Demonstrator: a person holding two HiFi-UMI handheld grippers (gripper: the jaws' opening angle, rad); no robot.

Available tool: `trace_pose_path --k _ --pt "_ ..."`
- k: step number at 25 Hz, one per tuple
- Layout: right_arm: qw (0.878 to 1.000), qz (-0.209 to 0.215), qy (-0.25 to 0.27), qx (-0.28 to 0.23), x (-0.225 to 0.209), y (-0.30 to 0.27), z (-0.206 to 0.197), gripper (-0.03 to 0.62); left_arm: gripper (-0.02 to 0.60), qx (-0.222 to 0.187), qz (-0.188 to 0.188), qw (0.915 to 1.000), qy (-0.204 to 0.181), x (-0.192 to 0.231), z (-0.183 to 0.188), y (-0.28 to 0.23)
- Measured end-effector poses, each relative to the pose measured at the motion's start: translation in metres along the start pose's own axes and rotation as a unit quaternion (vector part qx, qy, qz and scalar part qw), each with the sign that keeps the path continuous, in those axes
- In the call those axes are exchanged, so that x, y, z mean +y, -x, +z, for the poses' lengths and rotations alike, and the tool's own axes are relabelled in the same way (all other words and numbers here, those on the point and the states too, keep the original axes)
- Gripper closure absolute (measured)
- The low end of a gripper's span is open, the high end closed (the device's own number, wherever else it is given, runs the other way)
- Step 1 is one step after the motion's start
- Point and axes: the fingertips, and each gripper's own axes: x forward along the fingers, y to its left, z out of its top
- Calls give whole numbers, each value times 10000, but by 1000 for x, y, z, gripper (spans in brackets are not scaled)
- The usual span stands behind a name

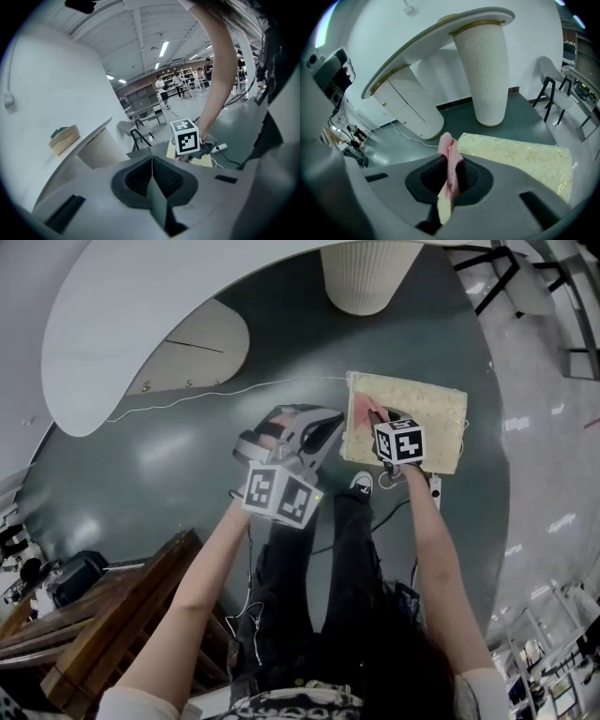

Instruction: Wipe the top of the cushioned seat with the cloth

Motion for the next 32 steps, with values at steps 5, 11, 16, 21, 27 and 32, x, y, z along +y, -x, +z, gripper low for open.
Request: trace_pose_path --k 5,11,16,21,27,32 --pt "9995 111 149 244 24 -26 -8 582 575 47 81 9999 140 0 -17 8" --pt "9987 13 232 455 20 -35 -25 582 575 38 114 9996 249 -2 -22 12" --pt "9985 -209 9 497 -7 -29 -35 582 575 24 71 9998 192 -3 -18 6" --pt "9971 -517 -278 476 -48 -7 -49 582 575 -17 -11 9999 142 -7 -6 -8" --pt "9931 -876 -609 485 -102 26 -75 582 575 -36 -234 9997 72 -24 9 -27" --pt "9886 -1177 -801 492 -149 54 -96 582 575 -71 -456 9989 -55 -41 24 -46"
